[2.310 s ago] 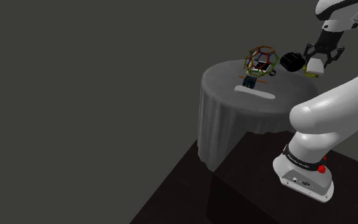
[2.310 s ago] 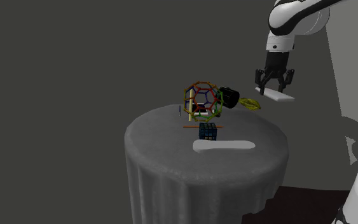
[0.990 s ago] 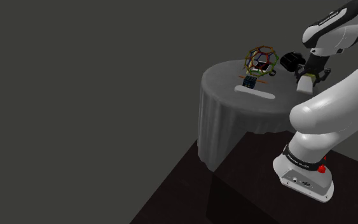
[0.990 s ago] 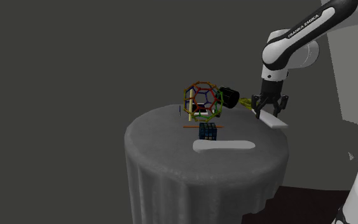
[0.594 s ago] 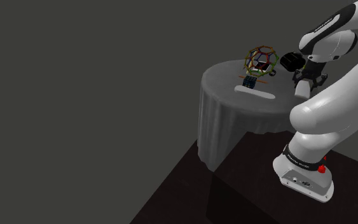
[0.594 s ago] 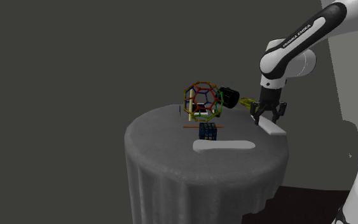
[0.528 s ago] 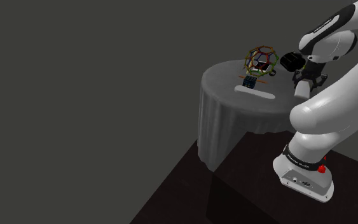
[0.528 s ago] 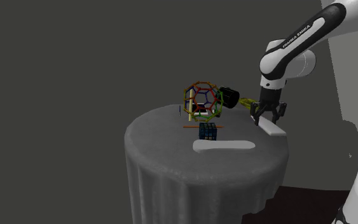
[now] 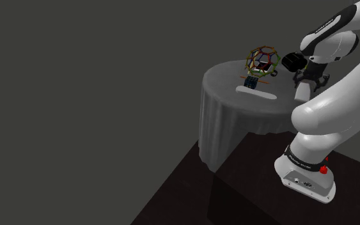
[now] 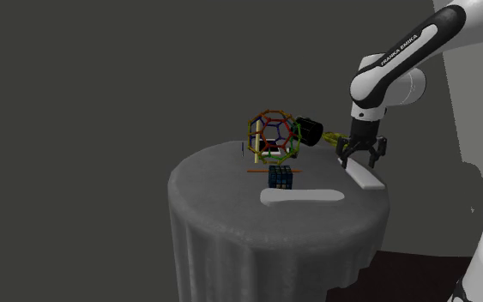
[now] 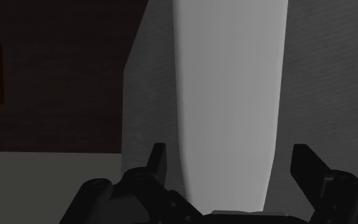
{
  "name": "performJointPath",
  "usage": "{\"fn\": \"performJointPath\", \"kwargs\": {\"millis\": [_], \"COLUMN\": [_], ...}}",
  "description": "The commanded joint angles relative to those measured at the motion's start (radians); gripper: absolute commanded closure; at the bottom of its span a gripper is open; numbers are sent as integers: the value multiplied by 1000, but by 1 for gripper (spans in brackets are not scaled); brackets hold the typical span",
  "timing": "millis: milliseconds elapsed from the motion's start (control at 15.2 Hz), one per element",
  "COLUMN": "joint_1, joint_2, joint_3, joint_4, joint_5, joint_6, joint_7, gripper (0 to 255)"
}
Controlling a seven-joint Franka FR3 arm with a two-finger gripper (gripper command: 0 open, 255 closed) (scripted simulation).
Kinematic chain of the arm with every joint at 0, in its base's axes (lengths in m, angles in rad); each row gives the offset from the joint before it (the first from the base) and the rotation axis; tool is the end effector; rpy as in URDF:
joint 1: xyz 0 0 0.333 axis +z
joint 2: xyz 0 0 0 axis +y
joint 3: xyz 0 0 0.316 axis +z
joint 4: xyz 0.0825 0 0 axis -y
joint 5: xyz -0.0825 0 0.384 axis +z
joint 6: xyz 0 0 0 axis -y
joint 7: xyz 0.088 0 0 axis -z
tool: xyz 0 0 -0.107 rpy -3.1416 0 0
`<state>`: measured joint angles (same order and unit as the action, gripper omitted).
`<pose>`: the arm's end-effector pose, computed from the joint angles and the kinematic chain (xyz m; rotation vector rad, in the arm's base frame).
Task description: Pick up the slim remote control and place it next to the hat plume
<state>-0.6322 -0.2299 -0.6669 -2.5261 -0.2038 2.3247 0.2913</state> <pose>0.1198 -0.4260 0.3405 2.3658 -2.0658 -0.0176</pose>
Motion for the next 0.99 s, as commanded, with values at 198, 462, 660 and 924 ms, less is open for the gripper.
{"fn": "performJointPath", "kwargs": {"millis": [198,462,660,924], "joint_1": [0,-15,-15,-15], "joint_2": [0,-94,-94,-94], "joint_3": [0,38,39,39], "joint_4": [0,64,64,64], "joint_5": [0,-33,-33,-33], "joint_6": [0,-150,-150,-150], "joint_7": [0,32,31,31], "gripper": [0,0,0,0]}}
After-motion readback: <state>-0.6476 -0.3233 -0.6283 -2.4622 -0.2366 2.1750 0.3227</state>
